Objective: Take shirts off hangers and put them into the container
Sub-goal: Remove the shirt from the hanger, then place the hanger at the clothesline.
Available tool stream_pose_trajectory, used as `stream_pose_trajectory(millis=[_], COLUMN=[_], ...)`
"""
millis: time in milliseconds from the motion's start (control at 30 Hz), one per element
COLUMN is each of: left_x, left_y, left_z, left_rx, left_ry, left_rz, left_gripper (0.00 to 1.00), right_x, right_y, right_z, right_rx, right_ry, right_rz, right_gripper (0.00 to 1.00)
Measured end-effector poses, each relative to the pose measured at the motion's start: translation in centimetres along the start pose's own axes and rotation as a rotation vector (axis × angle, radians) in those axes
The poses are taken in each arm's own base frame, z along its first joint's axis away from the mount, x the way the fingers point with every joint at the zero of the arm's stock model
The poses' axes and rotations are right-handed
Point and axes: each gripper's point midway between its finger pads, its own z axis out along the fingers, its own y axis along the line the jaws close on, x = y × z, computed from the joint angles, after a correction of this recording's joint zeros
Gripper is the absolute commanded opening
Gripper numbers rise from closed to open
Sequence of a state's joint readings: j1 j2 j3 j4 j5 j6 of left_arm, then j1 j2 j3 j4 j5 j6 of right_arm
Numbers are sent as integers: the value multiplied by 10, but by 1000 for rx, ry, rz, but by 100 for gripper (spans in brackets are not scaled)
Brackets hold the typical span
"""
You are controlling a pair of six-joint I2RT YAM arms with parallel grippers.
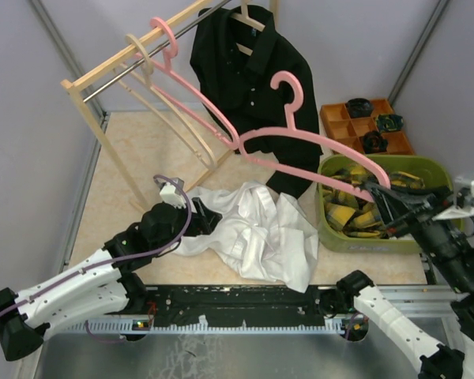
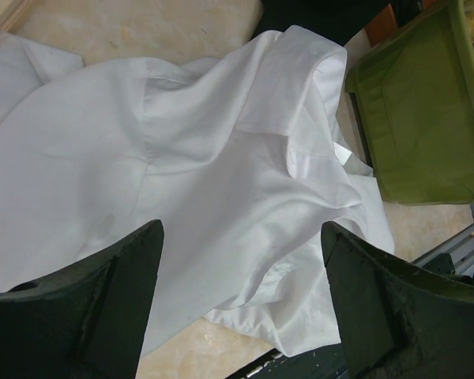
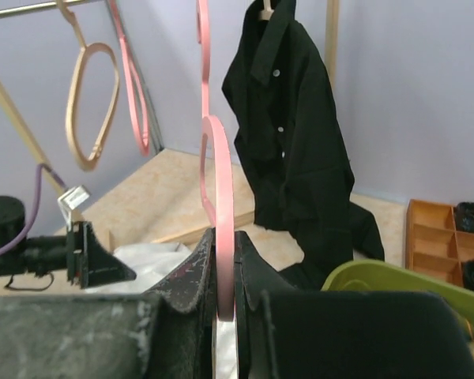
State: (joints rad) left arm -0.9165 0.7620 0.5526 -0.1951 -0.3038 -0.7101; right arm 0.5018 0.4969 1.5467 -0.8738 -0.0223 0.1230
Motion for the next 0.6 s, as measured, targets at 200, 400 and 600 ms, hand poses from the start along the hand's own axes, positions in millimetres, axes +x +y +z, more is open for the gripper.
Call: stream_pose_trajectory(millis=[200, 400, 600], left_x=[0, -5, -6], left_y=[1, -1, -1], left_z=[0, -4, -5], left_rx=[-2, 5, 7], left_ry=[-1, -20, -24], left_rz=[0, -6, -7], left_gripper=[86, 86, 86], right_x=[11, 9, -21], right_y=[-8, -6, 5], right_z=[68, 131, 164], right_rx=[15, -16, -75], right_ry=[-58, -164, -311], right_rz=[-32, -37, -15], right_gripper=[0, 0, 0])
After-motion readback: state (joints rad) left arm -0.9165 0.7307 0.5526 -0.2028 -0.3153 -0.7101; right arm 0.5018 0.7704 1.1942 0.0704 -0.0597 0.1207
